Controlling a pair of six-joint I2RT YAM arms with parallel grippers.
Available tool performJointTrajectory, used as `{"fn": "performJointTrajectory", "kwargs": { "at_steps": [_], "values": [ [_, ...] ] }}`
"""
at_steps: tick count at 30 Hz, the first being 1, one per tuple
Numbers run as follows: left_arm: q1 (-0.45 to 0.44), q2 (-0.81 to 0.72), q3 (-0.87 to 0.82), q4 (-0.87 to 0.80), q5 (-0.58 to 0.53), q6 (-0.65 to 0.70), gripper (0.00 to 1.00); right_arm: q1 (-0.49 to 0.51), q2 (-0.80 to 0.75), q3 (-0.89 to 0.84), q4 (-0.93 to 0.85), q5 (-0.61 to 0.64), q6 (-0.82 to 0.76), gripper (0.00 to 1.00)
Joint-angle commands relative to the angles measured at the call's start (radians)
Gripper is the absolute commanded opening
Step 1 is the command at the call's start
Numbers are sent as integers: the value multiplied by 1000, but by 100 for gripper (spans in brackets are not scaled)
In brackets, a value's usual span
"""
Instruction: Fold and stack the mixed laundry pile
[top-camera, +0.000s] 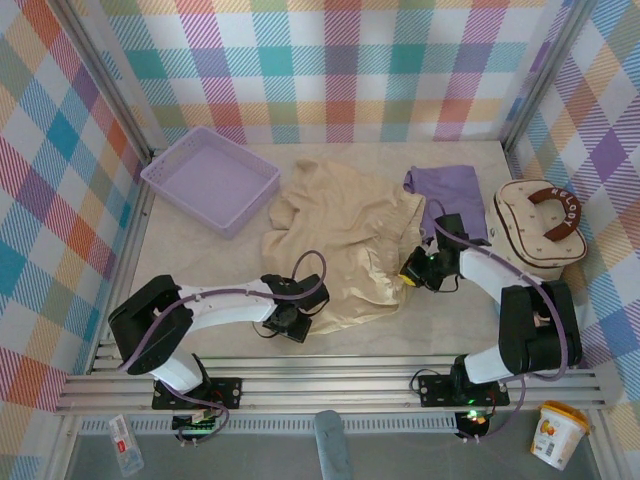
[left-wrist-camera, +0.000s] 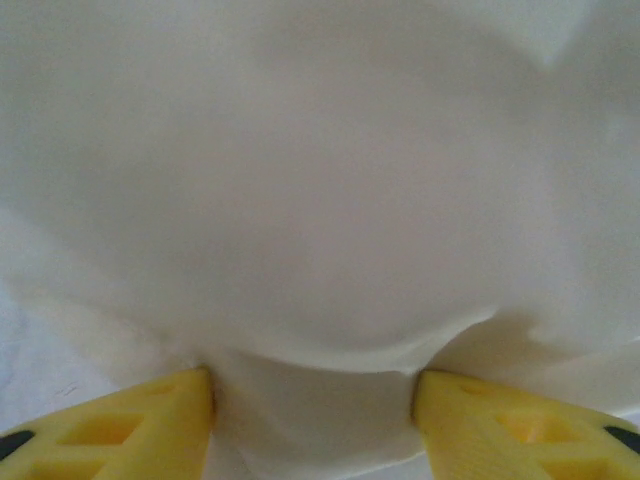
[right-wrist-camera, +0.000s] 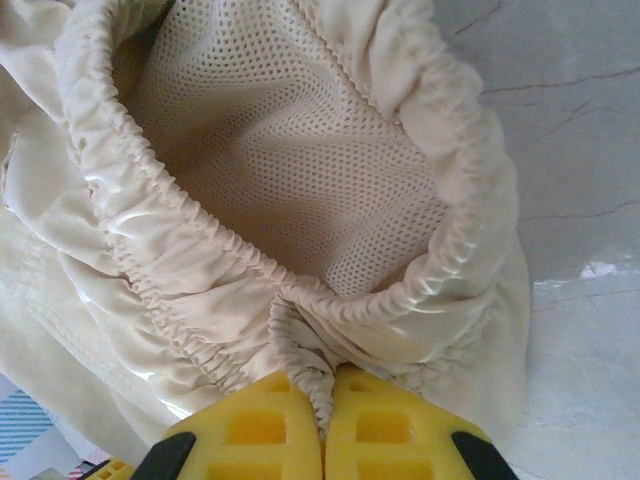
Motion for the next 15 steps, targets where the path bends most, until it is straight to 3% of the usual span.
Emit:
{"fn": "performJointTrajectory", "kwargs": {
  "at_steps": [1, 3, 4, 5, 10, 13, 15],
  "values": [
    [-12, 94, -37, 64, 45, -24, 41, -8, -16, -20, 0, -14, -12, 0],
    [-12, 125, -20, 63, 36, -28, 23, -11, -13, -27, 11, -13, -9, 0],
    [-12, 133, -6, 49, 16, -27, 7, -11, -12, -29, 12, -15, -8, 0],
    [-11, 135, 9, 30, -6, -29, 0, -11, -12, -31, 13, -17, -8, 0],
    [30, 65, 108, -82, -114, -8, 0, -11, -35, -6, -38, -15, -27, 0],
    [68, 17, 242, -195, -226, 45, 0, -12, -56, 49, -71, -49, -20, 0],
    [139, 18, 378, -241, -260, 83, 0, -18, -44, 127, -68, -68, 4, 0]
  ]
}}
